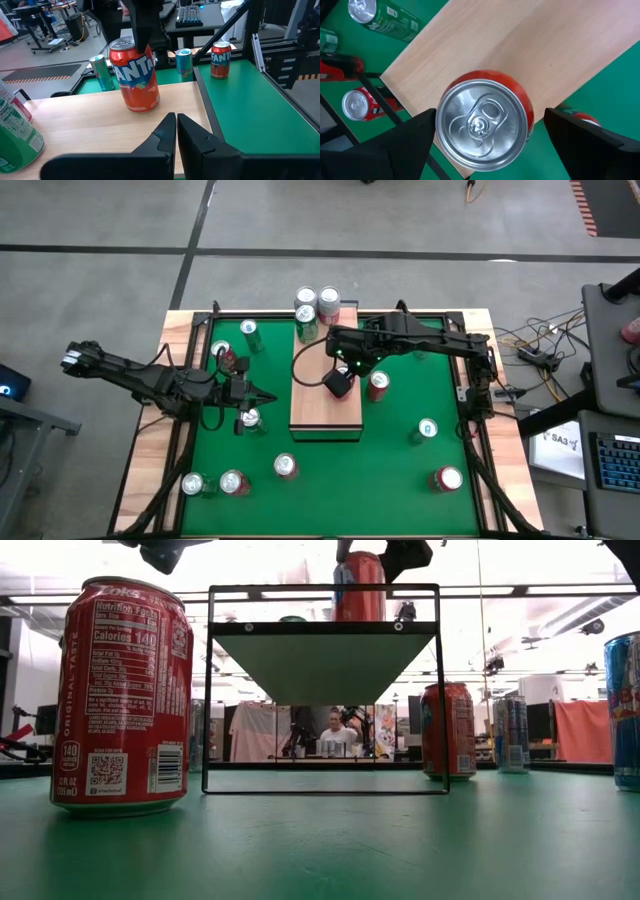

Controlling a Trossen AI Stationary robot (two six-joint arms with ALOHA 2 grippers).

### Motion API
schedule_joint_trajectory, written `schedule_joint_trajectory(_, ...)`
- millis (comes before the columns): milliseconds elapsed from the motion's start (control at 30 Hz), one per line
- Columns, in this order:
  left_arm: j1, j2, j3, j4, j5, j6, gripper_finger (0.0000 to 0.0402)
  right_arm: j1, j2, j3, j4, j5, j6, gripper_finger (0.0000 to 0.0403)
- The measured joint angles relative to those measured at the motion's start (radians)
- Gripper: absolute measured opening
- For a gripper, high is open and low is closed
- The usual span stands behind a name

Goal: Place canned beverage on shelf
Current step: Put the orange can on the shelf

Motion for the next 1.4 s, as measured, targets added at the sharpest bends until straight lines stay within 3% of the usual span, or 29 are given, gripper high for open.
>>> schedule_joint_trajectory(400, 0.0, 0.0, 0.0, 0.0, 0.0, 0.017, 0.0, 0.0, -0.004, 0.049, 0.153, 0.009, -0.062, 0.0359)
schedule_joint_trajectory(667, 0.0, 0.0, 0.0, 0.017, 0.001, 0.063, 0.0, 0.0, -0.012, 0.09, 0.342, -0.002, -0.345, 0.0359)
schedule_joint_trajectory(1000, 0.0, 0.001, 0.0, 0.018, 0.002, 0.101, 0.0, -0.041, -0.086, 0.071, 0.231, 0.005, -0.63, 0.0326)
schedule_joint_trajectory(1200, 0.0, 0.001, 0.0, 0.032, 0.002, 0.052, 0.0, -0.039, -0.182, -0.045, 0.243, 0.0, -0.714, 0.0325)
schedule_joint_trajectory(1400, 0.0, 0.001, 0.0, 0.063, 0.002, 0.014, 0.0, -0.04, -0.336, -0.283, 0.394, -0.002, -0.739, 0.0325)
